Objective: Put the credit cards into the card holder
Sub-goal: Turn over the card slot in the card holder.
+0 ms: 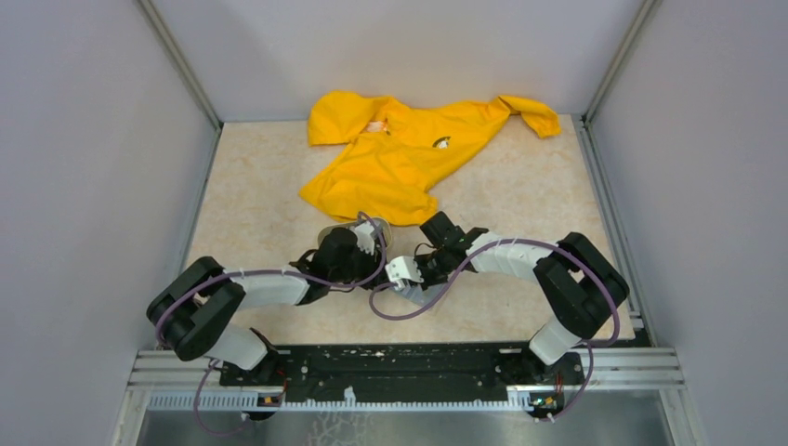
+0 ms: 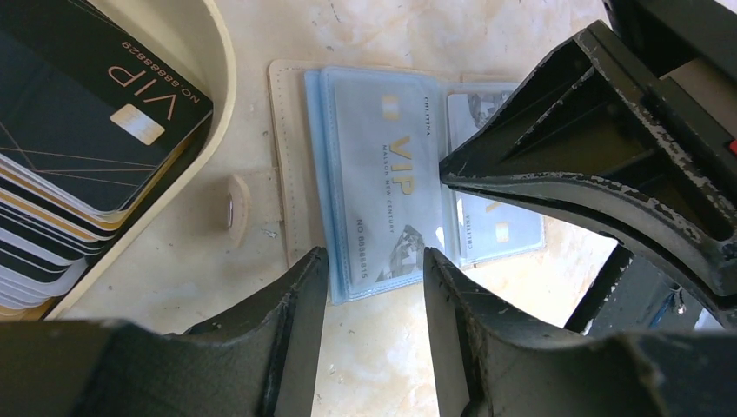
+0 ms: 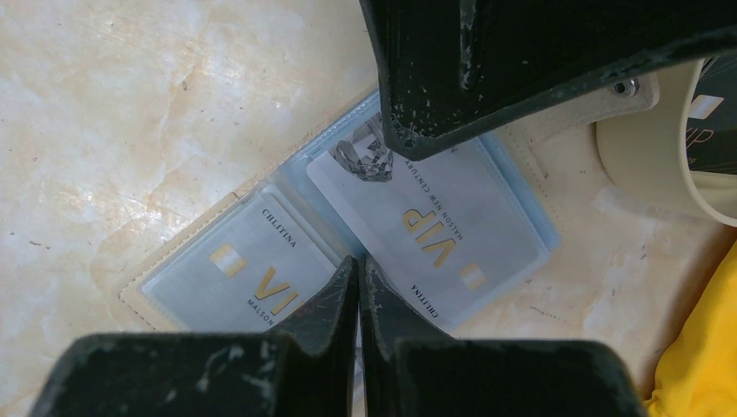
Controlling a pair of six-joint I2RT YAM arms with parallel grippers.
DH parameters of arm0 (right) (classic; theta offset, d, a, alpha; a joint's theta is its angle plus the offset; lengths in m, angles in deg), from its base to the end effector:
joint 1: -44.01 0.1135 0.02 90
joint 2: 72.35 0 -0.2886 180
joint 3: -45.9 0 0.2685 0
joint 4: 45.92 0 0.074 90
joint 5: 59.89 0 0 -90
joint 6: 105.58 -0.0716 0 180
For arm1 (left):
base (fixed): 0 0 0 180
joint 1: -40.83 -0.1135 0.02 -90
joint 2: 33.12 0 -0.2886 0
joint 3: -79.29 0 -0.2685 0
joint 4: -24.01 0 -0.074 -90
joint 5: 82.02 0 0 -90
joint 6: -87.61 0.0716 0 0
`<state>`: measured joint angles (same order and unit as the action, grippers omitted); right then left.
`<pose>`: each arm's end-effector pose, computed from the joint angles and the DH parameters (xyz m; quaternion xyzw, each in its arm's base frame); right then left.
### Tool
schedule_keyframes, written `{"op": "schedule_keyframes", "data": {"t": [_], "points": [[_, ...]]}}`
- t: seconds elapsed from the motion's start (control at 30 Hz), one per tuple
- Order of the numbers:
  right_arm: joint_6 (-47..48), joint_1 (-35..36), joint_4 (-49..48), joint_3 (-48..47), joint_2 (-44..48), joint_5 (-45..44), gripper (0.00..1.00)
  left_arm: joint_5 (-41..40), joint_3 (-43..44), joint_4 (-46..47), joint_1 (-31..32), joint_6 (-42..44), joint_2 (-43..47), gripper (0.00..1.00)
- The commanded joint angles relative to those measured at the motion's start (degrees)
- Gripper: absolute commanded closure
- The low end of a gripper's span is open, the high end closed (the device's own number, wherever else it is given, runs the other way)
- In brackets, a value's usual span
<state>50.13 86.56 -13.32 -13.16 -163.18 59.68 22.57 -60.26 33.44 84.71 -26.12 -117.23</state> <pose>0.2055 0.2366 0.1378 -0.7972 0.5066 0.2007 0.2600 0.2060 -0.2231 0.1346 0.2118 0.8528 -0.3514 0.3230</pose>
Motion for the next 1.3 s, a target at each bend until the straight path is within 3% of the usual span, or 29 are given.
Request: {"op": "schedule_keyframes", "data": {"t": [0.0, 0.43, 1.13, 1.27], "points": [[-0.3, 0.6, 0.5, -0.8, -1.4, -2.1, 0.99, 3.1, 1.6, 1.0, -0.2, 0.1, -0.3, 0.49], [-0.2, 0.6, 1.1, -1.2, -1.3, -1.9, 0.99, 2.0, 1.6, -1.8, -0.2, 0.6, 4.2, 0.39], [-0.3, 0.6, 1.5, -1.4, -1.2, -1.7, 0.99, 4.0, 3.7, -1.8, -0.2, 0.5, -2.2, 0.39], [-0.4, 0.6, 1.9, -1.6, -1.2, -1.4, 0.98, 7.4, 3.5, -0.5, -0.2, -0.5, -1.7, 0.45]]}}
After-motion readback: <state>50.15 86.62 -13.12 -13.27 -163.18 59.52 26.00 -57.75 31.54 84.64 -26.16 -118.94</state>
